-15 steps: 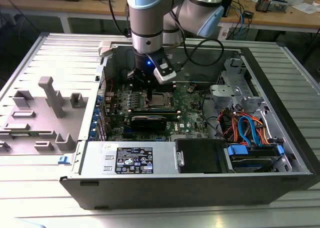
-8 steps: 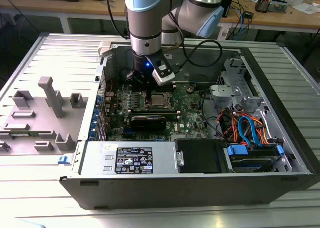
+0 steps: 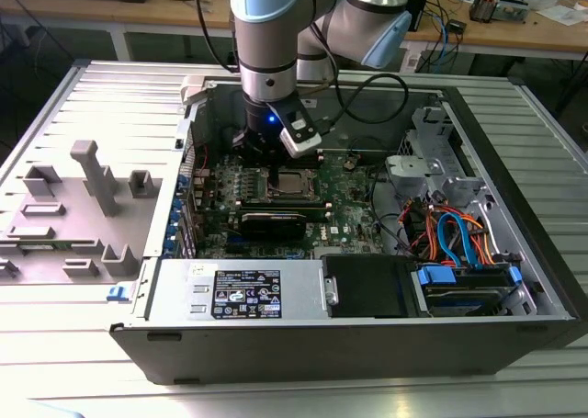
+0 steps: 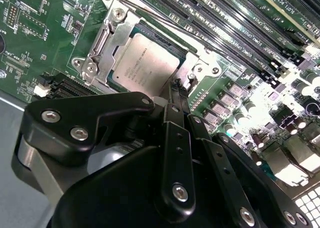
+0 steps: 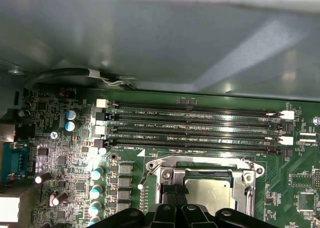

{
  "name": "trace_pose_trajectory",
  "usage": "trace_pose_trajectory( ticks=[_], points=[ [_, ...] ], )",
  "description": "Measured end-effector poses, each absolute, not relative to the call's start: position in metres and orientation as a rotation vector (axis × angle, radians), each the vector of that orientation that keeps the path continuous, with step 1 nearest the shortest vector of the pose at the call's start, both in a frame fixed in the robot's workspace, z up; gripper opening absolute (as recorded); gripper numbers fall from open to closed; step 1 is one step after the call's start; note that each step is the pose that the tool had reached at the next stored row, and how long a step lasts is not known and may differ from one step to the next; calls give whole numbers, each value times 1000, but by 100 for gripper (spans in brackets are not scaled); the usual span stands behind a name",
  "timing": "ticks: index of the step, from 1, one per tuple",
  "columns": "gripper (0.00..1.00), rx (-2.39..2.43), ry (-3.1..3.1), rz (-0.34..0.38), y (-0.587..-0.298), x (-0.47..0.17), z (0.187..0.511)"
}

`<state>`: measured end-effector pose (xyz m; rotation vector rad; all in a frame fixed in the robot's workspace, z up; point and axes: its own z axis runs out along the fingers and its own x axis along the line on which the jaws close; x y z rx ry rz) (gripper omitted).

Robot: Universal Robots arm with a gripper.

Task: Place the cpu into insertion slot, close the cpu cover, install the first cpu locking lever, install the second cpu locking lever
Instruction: 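Close the cpu cover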

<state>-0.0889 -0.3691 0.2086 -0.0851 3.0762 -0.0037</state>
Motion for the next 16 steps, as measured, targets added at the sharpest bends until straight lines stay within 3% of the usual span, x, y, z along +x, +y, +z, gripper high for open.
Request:
trace_pose_trajectory(
  ticks=[16],
  points=[
    [11, -85, 3076, -5, -369, -91, 208]
  ],
)
